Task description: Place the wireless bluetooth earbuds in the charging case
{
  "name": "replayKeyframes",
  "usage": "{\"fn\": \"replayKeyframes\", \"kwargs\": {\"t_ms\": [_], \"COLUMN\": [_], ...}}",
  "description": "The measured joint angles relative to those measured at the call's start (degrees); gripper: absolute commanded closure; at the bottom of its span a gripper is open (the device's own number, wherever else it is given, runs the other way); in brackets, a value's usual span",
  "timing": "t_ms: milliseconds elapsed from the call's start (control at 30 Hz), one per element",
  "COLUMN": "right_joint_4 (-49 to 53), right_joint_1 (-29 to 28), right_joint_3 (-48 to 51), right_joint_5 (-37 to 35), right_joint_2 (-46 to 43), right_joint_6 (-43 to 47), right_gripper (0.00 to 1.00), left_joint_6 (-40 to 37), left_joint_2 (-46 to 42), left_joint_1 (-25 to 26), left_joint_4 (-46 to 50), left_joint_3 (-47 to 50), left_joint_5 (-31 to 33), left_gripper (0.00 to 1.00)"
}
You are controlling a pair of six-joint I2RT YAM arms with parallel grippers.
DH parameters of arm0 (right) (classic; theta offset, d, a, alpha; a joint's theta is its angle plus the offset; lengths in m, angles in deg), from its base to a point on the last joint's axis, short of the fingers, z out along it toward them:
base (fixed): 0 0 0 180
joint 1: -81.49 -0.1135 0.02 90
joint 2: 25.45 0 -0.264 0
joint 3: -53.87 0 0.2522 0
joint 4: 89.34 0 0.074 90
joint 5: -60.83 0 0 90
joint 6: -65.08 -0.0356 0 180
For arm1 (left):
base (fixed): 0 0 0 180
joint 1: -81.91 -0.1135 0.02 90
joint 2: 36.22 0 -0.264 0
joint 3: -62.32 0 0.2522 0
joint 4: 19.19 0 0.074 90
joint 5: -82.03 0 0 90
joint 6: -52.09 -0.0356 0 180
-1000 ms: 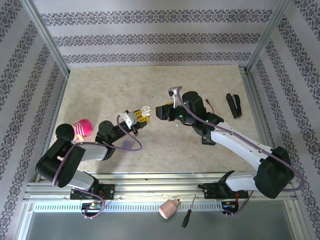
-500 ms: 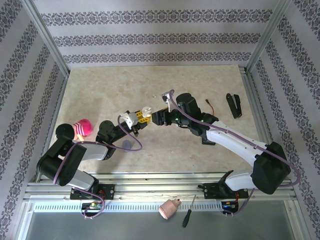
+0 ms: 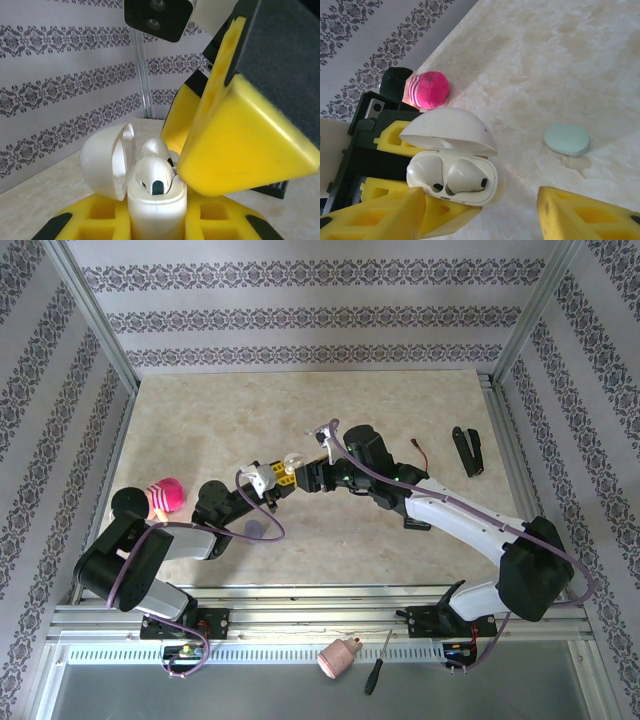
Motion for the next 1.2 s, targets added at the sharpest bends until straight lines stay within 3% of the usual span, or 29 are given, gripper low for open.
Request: {"fn": "replayKeyframes", "kwargs": {"t_ms": [333, 567, 833, 1200], "right_joint_4": [-1.6, -3.3, -0.5, 6.9], "right_joint_1": [0.6, 3.8, 6.2, 6.5], "right_joint_3": [1.6, 1.9, -4.1, -7.6], "right_joint_5": [2.8, 5.5, 5.4, 9.0], "right_joint_2": [-2.1, -5.0, 0.8, 7.3], "right_joint_6": [0.0, -3.6, -9.0, -8.3], "right_gripper": [0.34, 0.2, 0.19, 0.18], "left_joint_6": [-1.2, -9.3, -18.6, -21.3], "left_joint_2": [0.0, 0.2, 1.4, 1.6], "left_joint_1": [0.0, 0.0, 0.0, 0.0], "left_joint_4": [0.0, -0.1, -0.3, -0.5], "left_joint_3": [0.2, 1.9, 2.3, 2.3], "left_joint_5": [0.1, -0.9, -3.0, -3.0], "left_gripper": [1.0, 1.0, 1.0, 1.0]}}
